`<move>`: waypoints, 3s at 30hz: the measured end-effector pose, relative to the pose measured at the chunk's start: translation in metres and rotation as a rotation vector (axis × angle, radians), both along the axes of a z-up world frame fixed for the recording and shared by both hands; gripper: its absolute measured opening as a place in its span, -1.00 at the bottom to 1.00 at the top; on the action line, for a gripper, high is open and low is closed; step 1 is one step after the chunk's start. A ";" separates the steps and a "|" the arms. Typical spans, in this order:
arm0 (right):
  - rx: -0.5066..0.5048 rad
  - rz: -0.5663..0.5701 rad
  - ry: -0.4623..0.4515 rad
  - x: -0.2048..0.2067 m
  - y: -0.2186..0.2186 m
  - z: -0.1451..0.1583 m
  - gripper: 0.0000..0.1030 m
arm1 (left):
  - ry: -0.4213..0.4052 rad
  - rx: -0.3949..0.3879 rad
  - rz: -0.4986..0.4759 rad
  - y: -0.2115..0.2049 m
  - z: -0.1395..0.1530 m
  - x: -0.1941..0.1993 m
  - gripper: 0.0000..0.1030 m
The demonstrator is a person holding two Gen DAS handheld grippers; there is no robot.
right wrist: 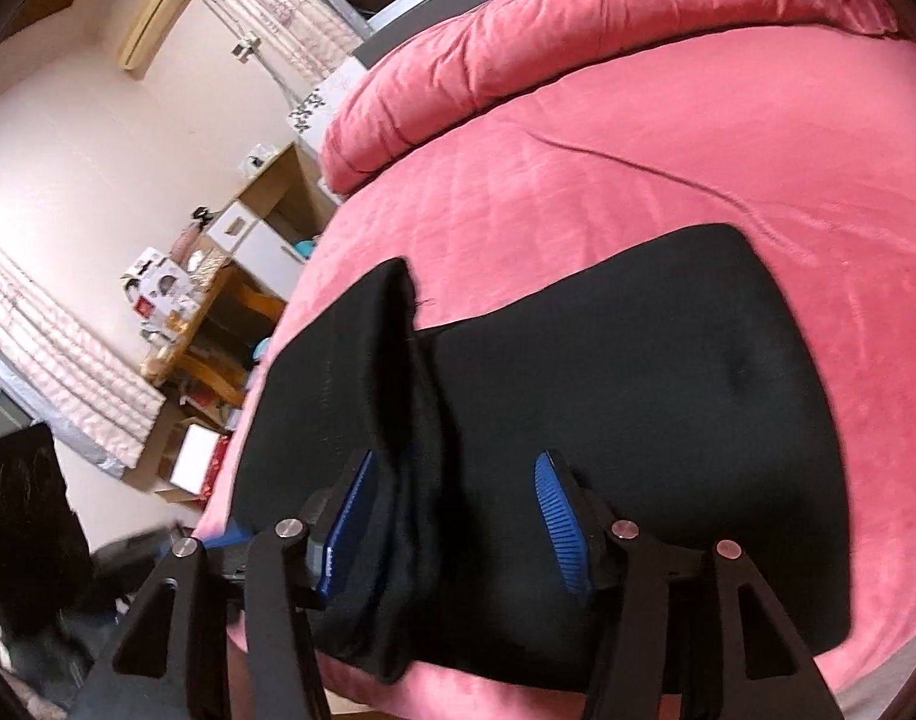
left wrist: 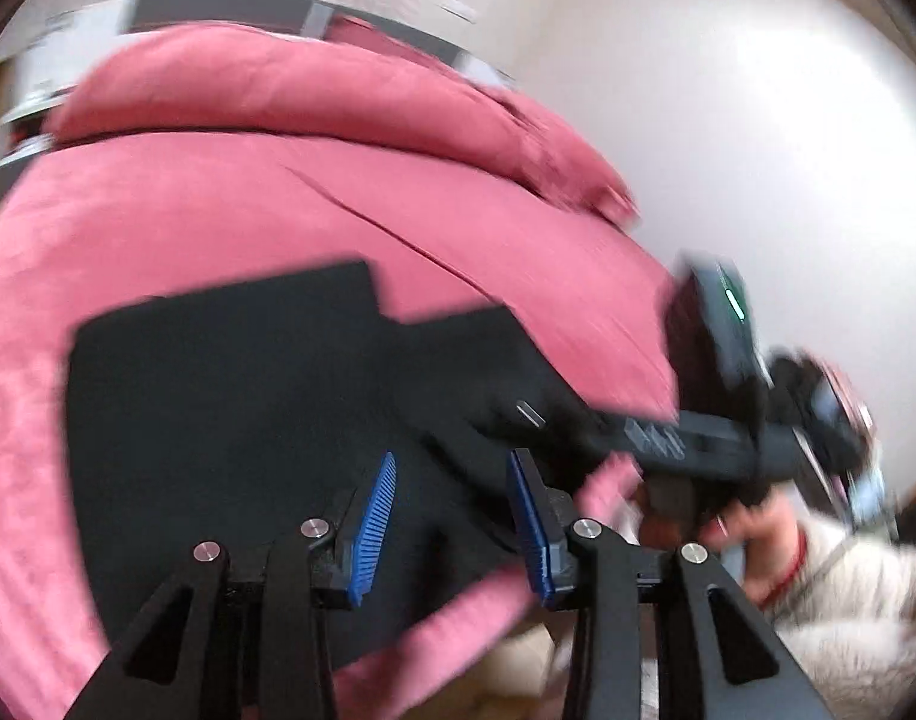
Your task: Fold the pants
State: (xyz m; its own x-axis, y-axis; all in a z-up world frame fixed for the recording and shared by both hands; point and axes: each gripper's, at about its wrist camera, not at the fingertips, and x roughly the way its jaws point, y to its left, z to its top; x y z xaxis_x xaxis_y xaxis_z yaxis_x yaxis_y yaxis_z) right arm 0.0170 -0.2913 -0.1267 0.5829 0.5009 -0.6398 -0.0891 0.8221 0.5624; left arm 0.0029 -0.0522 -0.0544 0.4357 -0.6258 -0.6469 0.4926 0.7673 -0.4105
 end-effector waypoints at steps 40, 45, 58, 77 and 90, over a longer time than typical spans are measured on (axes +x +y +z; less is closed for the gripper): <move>-0.104 0.134 -0.196 -0.002 0.043 0.068 -0.73 | -0.014 0.324 0.398 0.055 -0.009 0.023 -0.11; -0.146 0.052 -0.181 -0.012 0.003 0.070 -0.73 | -0.037 0.302 0.279 0.022 -0.004 0.025 -0.11; -0.057 -0.162 0.077 0.000 -0.074 -0.025 -0.73 | -0.097 0.495 0.052 -0.073 -0.057 0.022 0.07; -0.203 -0.287 -0.027 -0.017 -0.079 0.056 -0.39 | -0.138 0.340 0.125 -0.061 -0.005 0.034 0.01; -0.418 -0.129 0.039 0.071 -0.013 0.001 -0.37 | -0.058 0.444 0.175 -0.080 -0.061 0.107 0.04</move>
State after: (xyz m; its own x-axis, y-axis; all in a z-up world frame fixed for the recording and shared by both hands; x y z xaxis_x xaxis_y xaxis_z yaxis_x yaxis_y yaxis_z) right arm 0.0878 -0.3041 -0.1254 0.5953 0.1187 -0.7947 0.0435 0.9828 0.1794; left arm 0.1100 -0.1322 -0.1152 0.5532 -0.2091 -0.8064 0.3532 0.9355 -0.0003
